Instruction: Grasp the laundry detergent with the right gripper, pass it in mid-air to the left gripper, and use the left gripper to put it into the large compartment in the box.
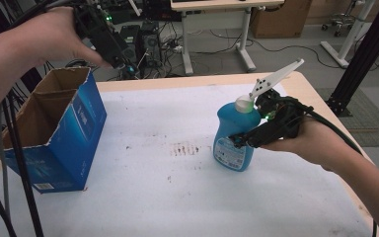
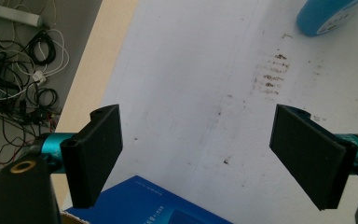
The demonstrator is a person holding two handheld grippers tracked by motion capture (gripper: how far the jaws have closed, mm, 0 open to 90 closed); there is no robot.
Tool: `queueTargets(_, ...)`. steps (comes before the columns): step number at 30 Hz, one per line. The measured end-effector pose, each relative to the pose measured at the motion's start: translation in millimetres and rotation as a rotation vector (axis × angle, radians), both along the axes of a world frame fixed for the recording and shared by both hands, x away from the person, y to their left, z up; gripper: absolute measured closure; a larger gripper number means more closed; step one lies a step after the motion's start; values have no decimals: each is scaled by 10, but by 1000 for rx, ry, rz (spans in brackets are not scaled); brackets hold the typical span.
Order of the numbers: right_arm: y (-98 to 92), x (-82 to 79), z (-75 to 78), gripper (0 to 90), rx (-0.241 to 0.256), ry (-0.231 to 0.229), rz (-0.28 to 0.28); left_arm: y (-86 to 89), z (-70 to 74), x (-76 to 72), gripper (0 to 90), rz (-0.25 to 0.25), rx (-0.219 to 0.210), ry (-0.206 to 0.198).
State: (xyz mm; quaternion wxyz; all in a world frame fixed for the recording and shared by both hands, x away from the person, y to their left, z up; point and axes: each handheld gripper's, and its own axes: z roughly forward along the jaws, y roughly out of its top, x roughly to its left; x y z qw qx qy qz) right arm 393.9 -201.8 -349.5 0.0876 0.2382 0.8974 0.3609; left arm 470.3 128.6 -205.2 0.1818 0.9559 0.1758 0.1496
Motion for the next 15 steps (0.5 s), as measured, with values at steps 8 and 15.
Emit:
queueTargets(8, -1, -5, -3, 396, 1, -2, 4, -5, -1, -1, 172, -3, 2, 1)
queueTargets(15, -1, -15, -15, 409, 5, -14, 1, -10, -8, 0, 172, -2, 2, 1)
